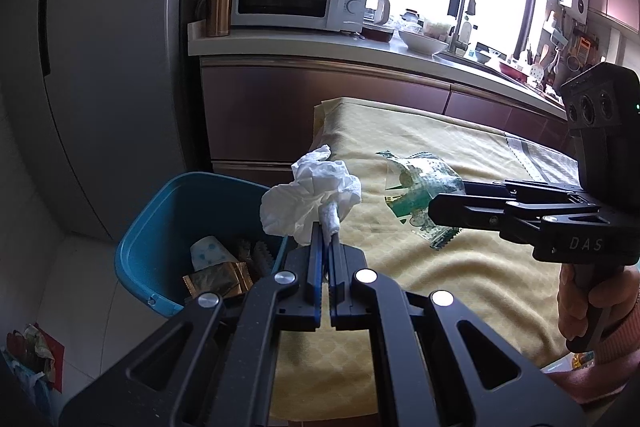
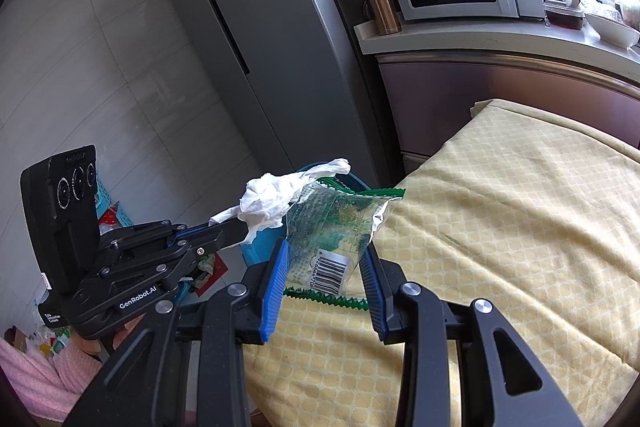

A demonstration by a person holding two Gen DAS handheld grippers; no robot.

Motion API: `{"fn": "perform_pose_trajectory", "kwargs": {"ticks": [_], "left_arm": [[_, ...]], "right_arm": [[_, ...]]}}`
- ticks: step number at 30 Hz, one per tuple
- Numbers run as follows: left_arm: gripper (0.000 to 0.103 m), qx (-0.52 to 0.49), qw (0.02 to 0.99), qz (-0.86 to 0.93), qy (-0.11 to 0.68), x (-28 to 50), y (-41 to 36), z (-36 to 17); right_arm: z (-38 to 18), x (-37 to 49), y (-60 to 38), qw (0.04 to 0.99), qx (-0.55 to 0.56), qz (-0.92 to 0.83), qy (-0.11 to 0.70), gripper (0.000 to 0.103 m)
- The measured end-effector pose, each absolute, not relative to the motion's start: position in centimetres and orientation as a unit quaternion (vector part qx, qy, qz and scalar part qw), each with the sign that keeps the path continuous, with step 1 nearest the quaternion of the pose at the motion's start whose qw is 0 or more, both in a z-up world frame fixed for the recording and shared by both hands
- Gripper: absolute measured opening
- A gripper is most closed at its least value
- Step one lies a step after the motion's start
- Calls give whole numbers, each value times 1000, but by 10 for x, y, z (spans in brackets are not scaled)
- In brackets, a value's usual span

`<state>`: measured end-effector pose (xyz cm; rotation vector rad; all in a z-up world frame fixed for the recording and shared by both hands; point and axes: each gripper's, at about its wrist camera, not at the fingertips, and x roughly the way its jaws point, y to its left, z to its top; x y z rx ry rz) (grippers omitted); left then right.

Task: Collect trash
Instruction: 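Carry the tissue and clear wrapper with both grippers over the blue bin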

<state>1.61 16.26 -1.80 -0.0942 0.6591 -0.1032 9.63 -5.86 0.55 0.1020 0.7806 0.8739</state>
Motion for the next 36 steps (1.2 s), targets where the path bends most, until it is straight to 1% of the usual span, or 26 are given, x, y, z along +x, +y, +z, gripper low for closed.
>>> {"fn": "perform_pose_trajectory", "kwargs": {"ticks": [36], "left_arm": [[3, -55, 944, -22, 324, 16, 184, -20]], "right_arm": [[6, 103, -35, 823, 27, 429, 372, 34]]}}
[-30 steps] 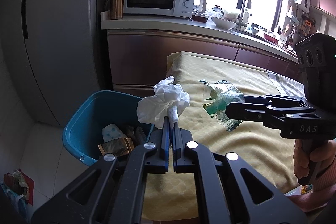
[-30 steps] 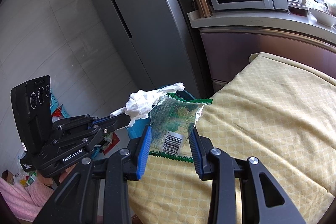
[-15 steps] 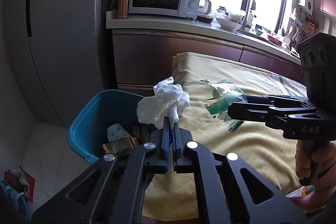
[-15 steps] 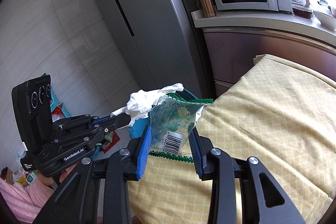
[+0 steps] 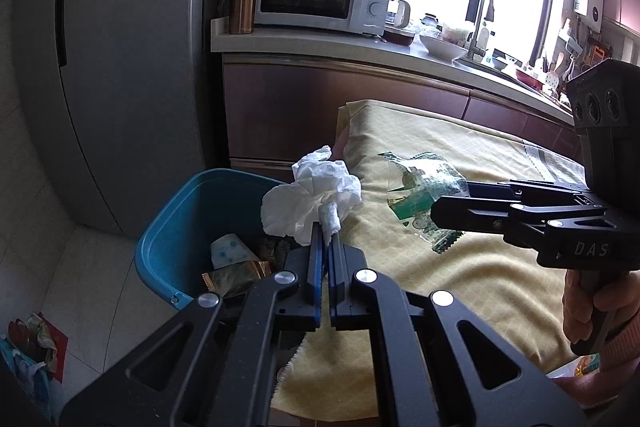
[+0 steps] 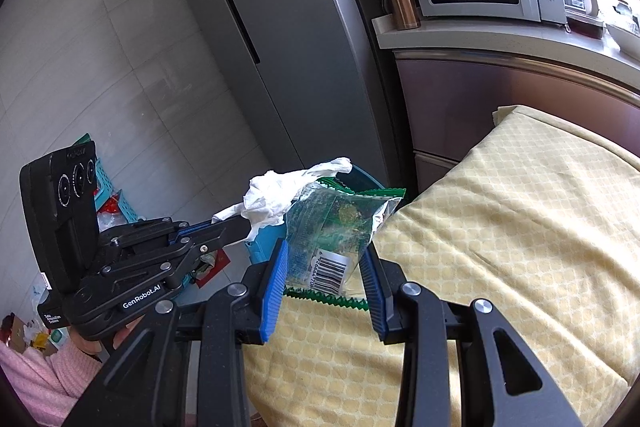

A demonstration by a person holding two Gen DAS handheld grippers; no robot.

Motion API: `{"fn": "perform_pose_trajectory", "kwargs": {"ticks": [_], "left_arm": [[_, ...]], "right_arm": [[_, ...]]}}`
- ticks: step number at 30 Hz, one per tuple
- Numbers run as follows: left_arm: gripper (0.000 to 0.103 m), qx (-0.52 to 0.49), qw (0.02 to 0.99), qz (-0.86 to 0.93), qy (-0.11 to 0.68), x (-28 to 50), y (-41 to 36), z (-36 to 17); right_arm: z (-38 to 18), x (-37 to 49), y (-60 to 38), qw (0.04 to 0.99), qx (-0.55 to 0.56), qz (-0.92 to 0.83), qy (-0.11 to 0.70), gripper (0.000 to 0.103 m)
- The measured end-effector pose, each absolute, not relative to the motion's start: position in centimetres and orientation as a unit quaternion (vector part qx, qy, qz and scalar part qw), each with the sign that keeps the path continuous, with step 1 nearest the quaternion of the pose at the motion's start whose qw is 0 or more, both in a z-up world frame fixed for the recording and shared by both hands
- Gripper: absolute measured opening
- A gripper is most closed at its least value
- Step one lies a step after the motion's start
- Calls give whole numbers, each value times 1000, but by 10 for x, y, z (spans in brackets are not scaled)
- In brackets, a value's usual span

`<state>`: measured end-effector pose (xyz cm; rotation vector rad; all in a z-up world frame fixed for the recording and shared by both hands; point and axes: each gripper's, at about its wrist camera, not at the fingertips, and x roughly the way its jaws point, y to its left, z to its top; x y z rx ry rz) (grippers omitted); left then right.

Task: Collect trash
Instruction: 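Carry the tissue and clear wrapper with both grippers over the blue bin, then lower the tissue and clear wrapper with both grippers into the blue bin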

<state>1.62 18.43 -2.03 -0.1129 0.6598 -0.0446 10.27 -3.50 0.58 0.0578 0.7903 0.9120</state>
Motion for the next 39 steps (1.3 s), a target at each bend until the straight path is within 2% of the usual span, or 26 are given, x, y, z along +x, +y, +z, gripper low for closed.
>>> {"fn": "perform_pose_trajectory", "kwargs": {"ticks": [39], "left_arm": [[3, -67, 942, 12, 329, 15, 205, -24]], "right_arm": [[7, 109, 10, 814, -3, 441, 378, 34]]}}
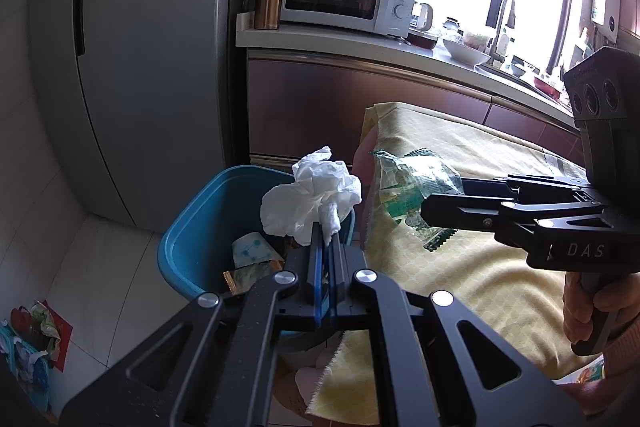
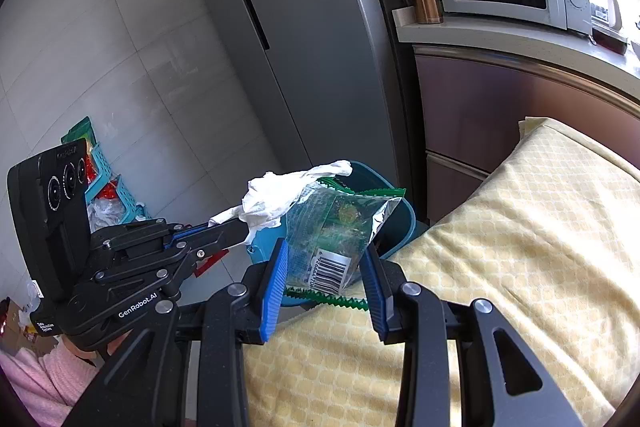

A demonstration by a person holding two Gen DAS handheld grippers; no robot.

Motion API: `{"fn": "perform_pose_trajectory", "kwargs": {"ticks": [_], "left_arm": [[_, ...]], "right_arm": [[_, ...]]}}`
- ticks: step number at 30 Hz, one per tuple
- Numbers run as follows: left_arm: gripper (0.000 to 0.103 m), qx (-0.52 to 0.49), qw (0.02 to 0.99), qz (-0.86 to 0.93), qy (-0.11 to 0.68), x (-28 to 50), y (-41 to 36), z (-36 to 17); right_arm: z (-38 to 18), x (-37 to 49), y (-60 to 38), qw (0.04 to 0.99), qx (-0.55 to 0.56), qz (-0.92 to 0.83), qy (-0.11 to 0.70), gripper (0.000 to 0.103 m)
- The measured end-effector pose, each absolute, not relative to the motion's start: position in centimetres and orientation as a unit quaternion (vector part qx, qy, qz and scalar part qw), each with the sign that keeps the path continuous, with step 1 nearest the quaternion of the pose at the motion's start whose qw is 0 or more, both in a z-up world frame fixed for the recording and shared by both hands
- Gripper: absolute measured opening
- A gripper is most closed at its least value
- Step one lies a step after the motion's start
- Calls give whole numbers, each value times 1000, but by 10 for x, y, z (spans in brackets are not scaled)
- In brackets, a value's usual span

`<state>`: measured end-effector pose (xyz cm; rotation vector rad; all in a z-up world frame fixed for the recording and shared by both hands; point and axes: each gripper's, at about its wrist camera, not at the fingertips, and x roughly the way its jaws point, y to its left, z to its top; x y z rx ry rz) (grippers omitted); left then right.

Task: Collect trash
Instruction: 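Lower the tissue and clear wrapper with both grippers into the blue bin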

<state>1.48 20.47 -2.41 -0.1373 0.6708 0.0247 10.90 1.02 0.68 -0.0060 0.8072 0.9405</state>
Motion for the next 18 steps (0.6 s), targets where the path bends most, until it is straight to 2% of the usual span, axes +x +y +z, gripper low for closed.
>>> {"fn": "perform_pose_trajectory", "kwargs": {"ticks": [18], "left_arm": [[3, -74, 939, 25, 335, 20, 212, -30]], "right_arm": [[-1, 119, 29, 807, -14, 445, 388, 34]]}}
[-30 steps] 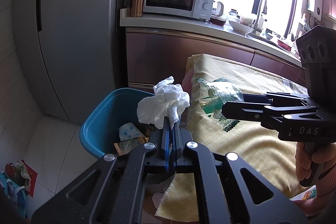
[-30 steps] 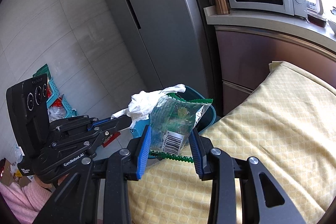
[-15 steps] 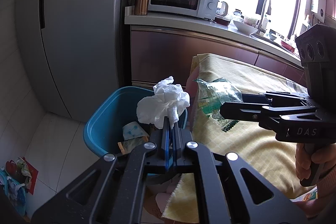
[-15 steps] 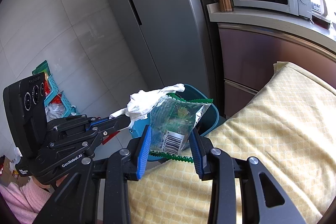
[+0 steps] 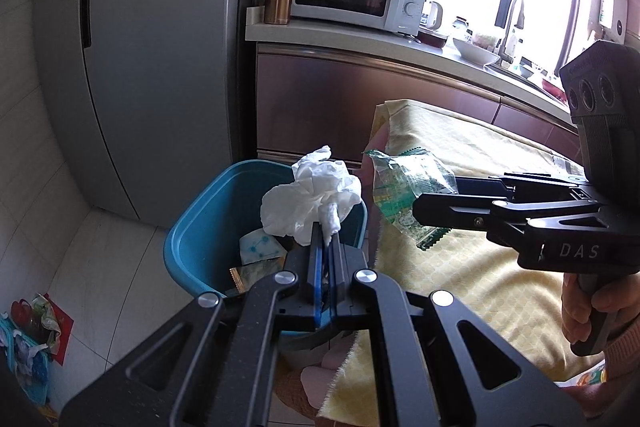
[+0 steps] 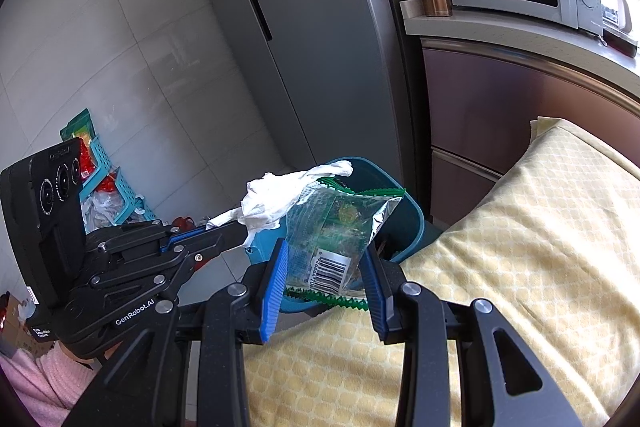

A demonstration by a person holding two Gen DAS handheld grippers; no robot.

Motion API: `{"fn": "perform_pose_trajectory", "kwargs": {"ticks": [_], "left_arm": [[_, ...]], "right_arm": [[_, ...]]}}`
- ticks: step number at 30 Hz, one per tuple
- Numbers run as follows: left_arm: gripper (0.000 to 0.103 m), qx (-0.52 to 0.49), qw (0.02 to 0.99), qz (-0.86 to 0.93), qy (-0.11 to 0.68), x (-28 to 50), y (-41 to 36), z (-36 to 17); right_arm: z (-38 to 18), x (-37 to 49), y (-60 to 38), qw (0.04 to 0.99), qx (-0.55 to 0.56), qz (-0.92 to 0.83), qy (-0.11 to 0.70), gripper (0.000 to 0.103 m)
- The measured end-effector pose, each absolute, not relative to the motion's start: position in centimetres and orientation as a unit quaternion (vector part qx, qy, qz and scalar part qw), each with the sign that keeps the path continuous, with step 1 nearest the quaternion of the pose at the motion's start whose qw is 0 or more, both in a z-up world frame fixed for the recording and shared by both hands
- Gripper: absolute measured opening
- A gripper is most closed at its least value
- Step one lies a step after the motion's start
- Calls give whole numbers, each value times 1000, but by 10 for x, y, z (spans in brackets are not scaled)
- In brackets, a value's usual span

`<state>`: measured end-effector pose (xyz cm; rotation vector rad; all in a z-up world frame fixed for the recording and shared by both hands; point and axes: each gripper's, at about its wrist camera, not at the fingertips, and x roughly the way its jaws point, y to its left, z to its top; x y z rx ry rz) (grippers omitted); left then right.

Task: Collect trash
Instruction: 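Lower the tissue and clear wrapper with both grippers into the blue bin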

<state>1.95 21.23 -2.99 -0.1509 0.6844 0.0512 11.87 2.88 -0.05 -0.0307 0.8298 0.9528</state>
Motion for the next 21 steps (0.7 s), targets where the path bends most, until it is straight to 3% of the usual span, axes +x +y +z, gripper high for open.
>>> {"fn": "perform_pose_trajectory", "kwargs": {"ticks": [21], "left_arm": [[3, -82, 935, 42, 342, 21, 221, -37]], "right_arm": [[-8, 126, 46, 802, -27, 443, 399, 34]]}}
